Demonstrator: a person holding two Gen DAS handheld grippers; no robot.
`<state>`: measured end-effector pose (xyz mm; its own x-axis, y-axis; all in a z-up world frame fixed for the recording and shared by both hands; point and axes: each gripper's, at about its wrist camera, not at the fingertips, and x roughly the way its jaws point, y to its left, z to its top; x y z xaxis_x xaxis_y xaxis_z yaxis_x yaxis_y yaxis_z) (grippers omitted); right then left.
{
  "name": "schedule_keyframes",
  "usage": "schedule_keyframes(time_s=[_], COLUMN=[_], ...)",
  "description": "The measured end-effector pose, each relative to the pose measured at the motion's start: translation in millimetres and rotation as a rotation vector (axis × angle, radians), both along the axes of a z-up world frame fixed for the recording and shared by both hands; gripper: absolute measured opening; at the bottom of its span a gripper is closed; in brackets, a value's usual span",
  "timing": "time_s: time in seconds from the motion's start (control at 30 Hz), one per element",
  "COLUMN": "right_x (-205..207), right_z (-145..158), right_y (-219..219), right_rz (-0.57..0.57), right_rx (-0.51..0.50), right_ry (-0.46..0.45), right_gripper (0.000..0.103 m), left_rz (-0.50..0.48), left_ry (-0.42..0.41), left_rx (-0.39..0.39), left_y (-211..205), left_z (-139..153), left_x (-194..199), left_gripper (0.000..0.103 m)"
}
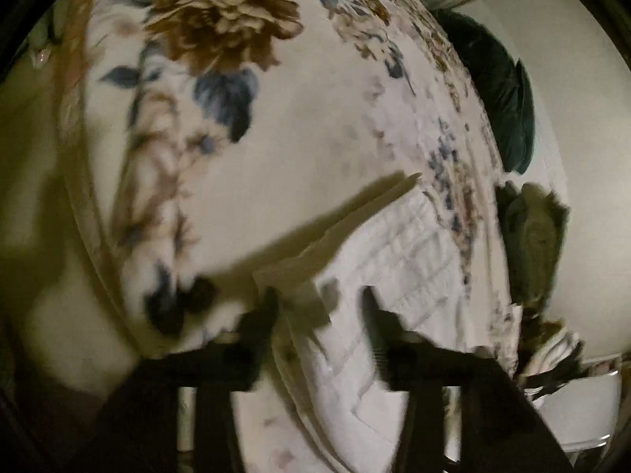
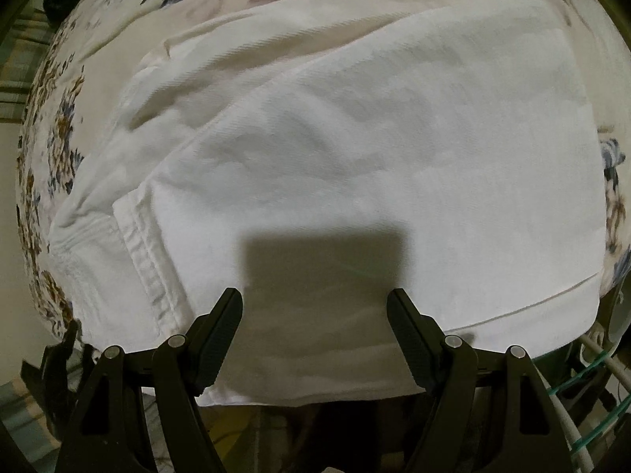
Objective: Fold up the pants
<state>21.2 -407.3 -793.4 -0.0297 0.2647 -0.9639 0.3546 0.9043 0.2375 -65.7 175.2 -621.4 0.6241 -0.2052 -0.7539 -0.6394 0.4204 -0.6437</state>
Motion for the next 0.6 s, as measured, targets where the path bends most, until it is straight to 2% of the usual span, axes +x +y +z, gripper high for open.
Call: schedule_keyframes(time_s=[0.03,0.07,0.17,0.23,0.37,0.43,0.47,0.5,0.53,0.6], right_x=[-0.8,-1.5,-4.3,-0.3,3.0,1.1,0.2,-0.8,-0.8,-2.8], right_z=[-0.8,-1.5,-2.5,-3.7,-1.6,-0.4,0.0,0.8,1.1,3.2], right_y=[-1.2,-3.4,-11.5,-10.2,-8.4,-9.6,-10.4,-11.3,-10.3,-13.3], right_rz=[-0.004,-0.007,-0.014,-0.018,-0.002,0.005,0.005,0.003,0.0,-0.006], right_rx=[0.002,0.002,-0.007,-0.006,0.007,0.009,0.01,0.013,0.015,0.022], right_ry=[0.0,0.001,0.009,0.01,0.0,-0.006,-0.008,-0.011,-0.014,-0.02], right_gripper=[0.078,0.078,0.078,0.078,0.078,0.078,0.078,0.078,0.078,0.078], left_rz=[0.017,0.022,0.003,0.021,0.036,0.046,0.045,0.043,0.027,0.006], left_ry=[-0.023,-0.031,0.017,-0.026,-0.046,-0.055,-0.055,-0.054,-0.052,-0.059], left_rx=[-0.037,-0.058,-0.097,-0.085,-0.065,-0.026,-0.003,0.023,0.047,0.119], left_y=[-1.8,-3.9,-10.5,-10.3,-10.7,-14.2,-16.9,-20.1,-23.3,-29.5], left_z=[-2.8,-5.6,-30.1,-35.1,-36.0,-35.1,-33.5,-30.4,-27.1,-13.9], left_x=[-6.4,-8.5,-2.2,3.9,21.5,32.0,35.4,37.0,37.6,38.2], left_gripper=[0.063,0.063,0.063,0.063,0.063,0.062,0.059,0.036,0.029,0.024])
